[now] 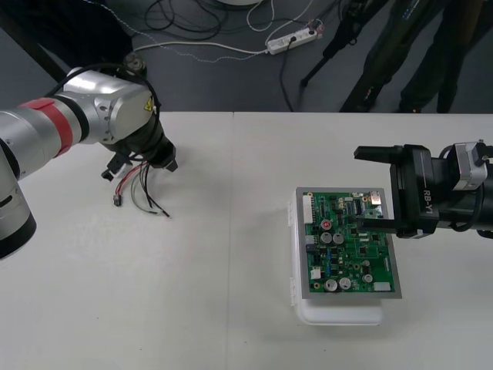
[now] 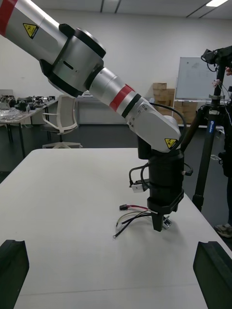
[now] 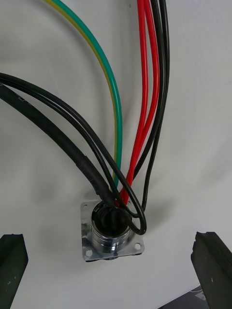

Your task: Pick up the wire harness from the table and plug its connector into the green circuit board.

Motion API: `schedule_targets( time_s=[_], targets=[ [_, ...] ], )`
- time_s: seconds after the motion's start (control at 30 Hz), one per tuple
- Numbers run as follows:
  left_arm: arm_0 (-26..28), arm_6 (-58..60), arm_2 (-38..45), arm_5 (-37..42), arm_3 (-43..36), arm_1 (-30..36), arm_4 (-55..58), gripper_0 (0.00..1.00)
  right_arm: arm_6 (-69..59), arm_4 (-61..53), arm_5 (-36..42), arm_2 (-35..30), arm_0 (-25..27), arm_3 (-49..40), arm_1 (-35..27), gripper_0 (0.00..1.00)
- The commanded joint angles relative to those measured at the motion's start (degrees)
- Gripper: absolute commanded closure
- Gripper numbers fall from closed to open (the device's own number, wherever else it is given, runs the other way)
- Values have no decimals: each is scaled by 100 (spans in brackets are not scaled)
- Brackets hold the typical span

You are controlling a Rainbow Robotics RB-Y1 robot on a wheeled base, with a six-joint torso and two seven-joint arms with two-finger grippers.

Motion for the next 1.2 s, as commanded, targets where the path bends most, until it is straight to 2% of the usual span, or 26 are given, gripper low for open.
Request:
schedule_targets(
  time_s=[0.03,1.17,1.2],
  targets=[
    [61,53,16,280,161,-215,-106,0,-68,-158,-8,80,-161,-55,-249,0],
    [245,273,16,578,443,-347,-115,0,-42,-255,-8,80,-178,-55,-345,0],
    [245,273,7,578,443,-347,-115,13,-42,-255,-8,80,-178,-55,-354,0]
  ],
)
